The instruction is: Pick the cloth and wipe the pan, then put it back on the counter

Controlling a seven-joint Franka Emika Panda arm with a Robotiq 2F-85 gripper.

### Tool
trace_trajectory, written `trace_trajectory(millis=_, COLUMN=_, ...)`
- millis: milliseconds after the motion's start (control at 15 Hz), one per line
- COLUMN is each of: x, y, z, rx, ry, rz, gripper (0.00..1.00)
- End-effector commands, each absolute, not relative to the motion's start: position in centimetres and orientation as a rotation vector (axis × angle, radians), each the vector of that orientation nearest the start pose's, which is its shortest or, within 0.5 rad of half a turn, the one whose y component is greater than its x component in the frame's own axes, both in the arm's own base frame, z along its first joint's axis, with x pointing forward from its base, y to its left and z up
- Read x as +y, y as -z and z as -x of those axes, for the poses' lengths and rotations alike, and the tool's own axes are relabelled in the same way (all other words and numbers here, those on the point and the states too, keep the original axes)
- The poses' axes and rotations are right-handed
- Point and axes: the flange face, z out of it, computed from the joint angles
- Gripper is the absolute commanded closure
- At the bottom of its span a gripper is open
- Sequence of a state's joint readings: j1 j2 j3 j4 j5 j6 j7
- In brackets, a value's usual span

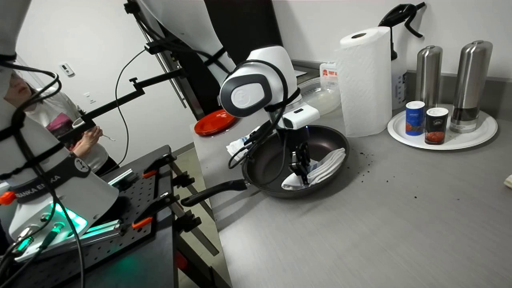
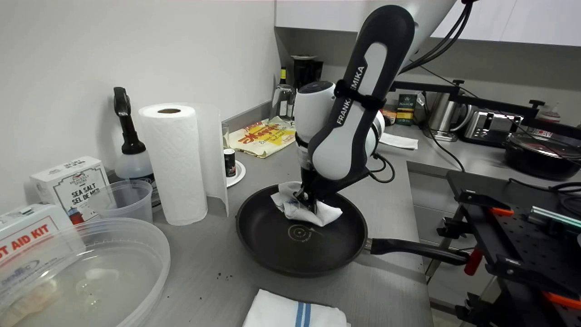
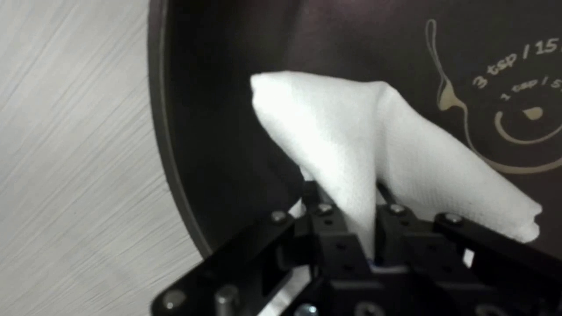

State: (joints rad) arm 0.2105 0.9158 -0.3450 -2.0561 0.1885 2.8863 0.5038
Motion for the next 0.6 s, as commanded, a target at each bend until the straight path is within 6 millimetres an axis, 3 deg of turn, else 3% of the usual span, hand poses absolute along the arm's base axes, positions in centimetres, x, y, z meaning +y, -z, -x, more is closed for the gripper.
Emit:
trace_trajectory(millis=0, x=-7.4, y=1.0, z=-54.4, rx=1.126, ry=-0.06, rz=3.105, gripper=0.96)
trace_trajectory(millis=533, x=-1.5, y=1.6, z=-54.6, rx=1.045, ry=-0.158, rz=3.06, gripper=0.96)
